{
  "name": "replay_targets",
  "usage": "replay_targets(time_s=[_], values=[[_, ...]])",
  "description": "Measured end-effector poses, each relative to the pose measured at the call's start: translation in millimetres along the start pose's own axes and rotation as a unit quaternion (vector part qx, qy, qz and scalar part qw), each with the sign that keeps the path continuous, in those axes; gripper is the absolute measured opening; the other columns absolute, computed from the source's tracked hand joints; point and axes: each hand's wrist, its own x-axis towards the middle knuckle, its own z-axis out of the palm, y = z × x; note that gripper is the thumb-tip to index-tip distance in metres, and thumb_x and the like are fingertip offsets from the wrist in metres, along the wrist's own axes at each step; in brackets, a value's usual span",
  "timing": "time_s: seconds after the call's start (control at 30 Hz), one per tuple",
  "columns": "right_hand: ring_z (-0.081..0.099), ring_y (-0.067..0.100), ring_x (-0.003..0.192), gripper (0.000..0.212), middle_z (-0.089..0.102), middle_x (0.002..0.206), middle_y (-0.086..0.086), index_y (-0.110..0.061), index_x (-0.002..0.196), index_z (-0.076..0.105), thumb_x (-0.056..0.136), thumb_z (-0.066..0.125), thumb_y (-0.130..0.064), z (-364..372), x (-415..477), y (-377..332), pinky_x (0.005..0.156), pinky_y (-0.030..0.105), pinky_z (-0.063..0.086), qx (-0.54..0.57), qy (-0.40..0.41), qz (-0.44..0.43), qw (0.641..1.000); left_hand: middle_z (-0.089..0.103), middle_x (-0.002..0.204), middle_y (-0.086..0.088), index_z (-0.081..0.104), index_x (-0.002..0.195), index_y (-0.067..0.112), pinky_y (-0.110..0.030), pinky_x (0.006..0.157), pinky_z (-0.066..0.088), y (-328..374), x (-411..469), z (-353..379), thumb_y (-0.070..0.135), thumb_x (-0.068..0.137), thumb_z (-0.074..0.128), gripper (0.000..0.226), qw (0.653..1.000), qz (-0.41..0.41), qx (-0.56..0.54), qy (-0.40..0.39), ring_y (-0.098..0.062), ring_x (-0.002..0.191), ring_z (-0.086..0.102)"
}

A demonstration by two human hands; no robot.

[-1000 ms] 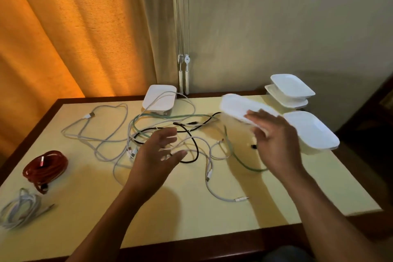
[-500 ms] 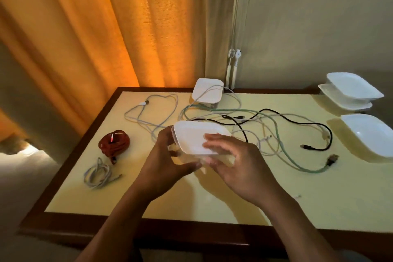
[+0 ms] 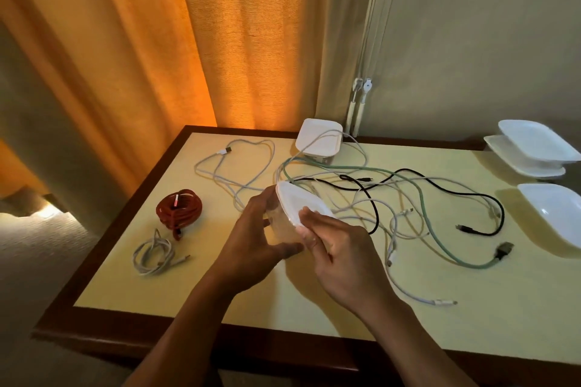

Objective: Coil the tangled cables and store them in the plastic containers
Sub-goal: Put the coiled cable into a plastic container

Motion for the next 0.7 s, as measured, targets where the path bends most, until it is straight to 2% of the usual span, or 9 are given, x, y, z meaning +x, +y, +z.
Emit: replay_targets(time_s=[0.1,0.2,0.3,0.37,0.43,0.53,0.63,0.7], values=[[0.062,0.011,0.125,0.04,0.066,0.135,-0.003,-0.017,0.135,0.066,0.105,0.05,-0.038,1.3,0.9,-2.3,0.104,0.037,0.054,0.007,0.017,0.007,1.0,0.044,0.137,0.028,0.031,0.151,0.044,-0.006,0.093,0.038,-1.3,1.7,-0.6,0.027,0.072,0.093,0.102,1.0,-0.004,-0.005,-0.003,0.02,0.125,0.038],[0.062,0.009,0.125,0.038,0.066,0.134,-0.004,-0.018,0.136,0.065,0.105,0.052,-0.035,2.4,1.0,-4.5,0.104,0.036,0.053,0.022,0.025,0.017,0.999,0.042,0.134,0.034,0.028,0.148,0.049,-0.004,0.094,0.035,-2.3,1.3,-3.3,0.023,0.073,0.093,0.102,1.0,-0.006,-0.007,-0.004,0.02,0.126,0.039],[0.064,0.01,0.121,0.038,0.066,0.134,-0.004,-0.018,0.138,0.063,0.103,0.054,-0.03,2.9,1.4,-7.0,0.102,0.035,0.055,0.03,0.027,0.025,0.999,0.041,0.137,0.029,0.027,0.153,0.044,-0.006,0.098,0.035,-2.4,0.5,-5.9,0.022,0.075,0.092,0.103,1.0,-0.008,-0.007,-0.01,0.007,0.131,0.04],[0.066,0.01,0.117,0.036,0.068,0.132,-0.003,-0.018,0.137,0.064,0.103,0.055,-0.027,3.6,1.3,-7.7,0.099,0.029,0.055,0.031,0.035,0.027,0.999,0.041,0.141,0.025,0.027,0.154,0.041,-0.015,0.105,0.038,-2.3,0.2,-7.0,0.021,0.076,0.091,0.103,1.0,-0.007,-0.011,-0.013,0.003,0.135,0.038],[0.068,0.008,0.111,0.034,0.071,0.128,-0.002,-0.018,0.135,0.066,0.103,0.055,-0.027,4.3,2.0,-7.3,0.094,0.016,0.052,0.032,0.042,0.027,0.998,0.042,0.143,0.022,0.028,0.154,0.039,-0.022,0.11,0.039,-1.1,-0.2,-7.7,0.019,0.076,0.09,0.101,1.0,-0.006,-0.017,-0.013,0.001,0.136,0.039],[0.068,0.006,0.106,0.032,0.072,0.124,-0.002,-0.016,0.132,0.068,0.103,0.058,-0.024,6.0,2.6,-5.9,0.086,-0.003,0.04,0.033,0.05,0.032,0.998,0.042,0.146,0.017,0.03,0.155,0.034,-0.023,0.113,0.038,-0.4,-0.4,-7.4,0.018,0.077,0.089,0.099,1.0,-0.005,-0.016,-0.01,-0.003,0.139,0.038],[0.063,-0.003,0.101,0.03,0.074,0.12,-0.002,-0.015,0.128,0.07,0.103,0.056,-0.025,8.0,3.0,-7.1,0.084,-0.006,0.038,0.041,0.075,0.021,0.996,0.041,0.148,0.013,0.028,0.156,0.028,-0.022,0.114,0.036,-0.6,-0.9,-7.3,0.019,0.079,0.088,0.098,1.0,0.007,-0.013,-0.011,-0.005,0.14,0.038],[0.064,-0.003,0.097,0.032,0.076,0.114,-0.003,-0.015,0.126,0.071,0.103,0.054,-0.027,9.1,3.0,-6.7,0.08,-0.004,0.04,0.046,0.093,0.012,0.995,0.041,0.148,0.011,0.028,0.157,0.024,-0.021,0.114,0.037,-0.2,-1.3,-6.4,0.019,0.08,0.087,0.097,1.0,0.019,-0.01,-0.013,-0.006,0.14,0.038]])
